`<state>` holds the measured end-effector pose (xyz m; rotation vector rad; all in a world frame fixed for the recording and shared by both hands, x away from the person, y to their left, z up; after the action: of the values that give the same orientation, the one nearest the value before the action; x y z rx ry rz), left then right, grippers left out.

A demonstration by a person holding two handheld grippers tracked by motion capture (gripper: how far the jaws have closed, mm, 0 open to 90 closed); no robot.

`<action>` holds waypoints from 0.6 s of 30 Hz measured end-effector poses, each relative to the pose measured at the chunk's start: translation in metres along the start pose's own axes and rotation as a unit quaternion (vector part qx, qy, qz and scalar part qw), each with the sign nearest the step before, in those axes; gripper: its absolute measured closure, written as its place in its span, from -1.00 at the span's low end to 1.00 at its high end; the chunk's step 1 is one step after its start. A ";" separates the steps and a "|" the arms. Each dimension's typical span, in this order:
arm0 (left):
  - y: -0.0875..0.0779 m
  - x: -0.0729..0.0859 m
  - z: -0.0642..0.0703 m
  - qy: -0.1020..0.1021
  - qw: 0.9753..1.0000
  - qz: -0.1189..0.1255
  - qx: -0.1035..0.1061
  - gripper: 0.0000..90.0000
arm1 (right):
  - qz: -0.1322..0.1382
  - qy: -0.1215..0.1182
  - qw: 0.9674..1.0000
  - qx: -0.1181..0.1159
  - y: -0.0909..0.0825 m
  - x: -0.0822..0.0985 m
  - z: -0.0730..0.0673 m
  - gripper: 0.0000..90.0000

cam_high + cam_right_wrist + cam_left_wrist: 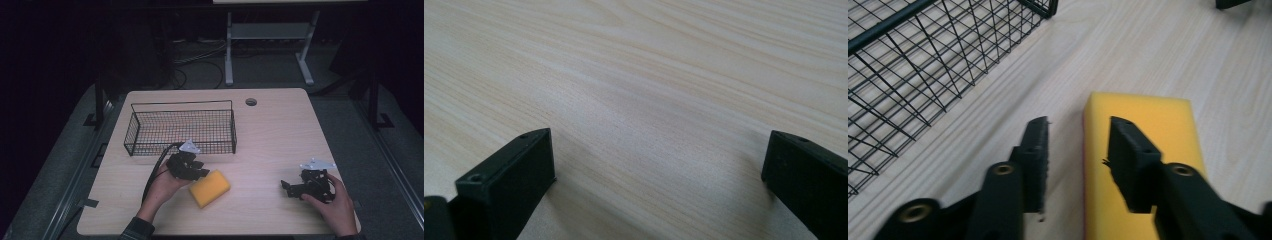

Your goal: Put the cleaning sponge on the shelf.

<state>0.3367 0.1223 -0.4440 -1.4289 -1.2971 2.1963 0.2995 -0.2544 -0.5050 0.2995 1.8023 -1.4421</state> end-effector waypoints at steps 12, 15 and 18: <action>0.003 -0.003 0.016 0.013 0.999 -0.042 0.001 -0.72 | 0.000 0.000 1.000 0.000 0.000 0.000 0.000 -1.00; 0.005 -0.006 0.023 0.019 0.998 -0.058 -0.004 -0.84 | 0.000 0.000 1.000 0.000 0.000 0.000 0.000 -1.00; 0.007 -0.007 0.027 0.025 0.998 -0.065 -0.002 -0.86 | 0.000 0.000 1.000 0.000 0.000 0.000 0.000 -1.00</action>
<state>0.3194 0.0991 -0.4410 -1.3499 -1.3394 2.0630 0.2997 -0.2543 -0.5050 0.2990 1.8028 -1.4424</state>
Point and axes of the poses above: each handheld gripper's, and its own axes: y roughly forward along the jaws, x roughly out of its underside, z roughly to its right, the point moved 3 cm from there along y, roughly forward along the jaws, and after that the axes turned 1 degree about y, right-handed, at the moved point
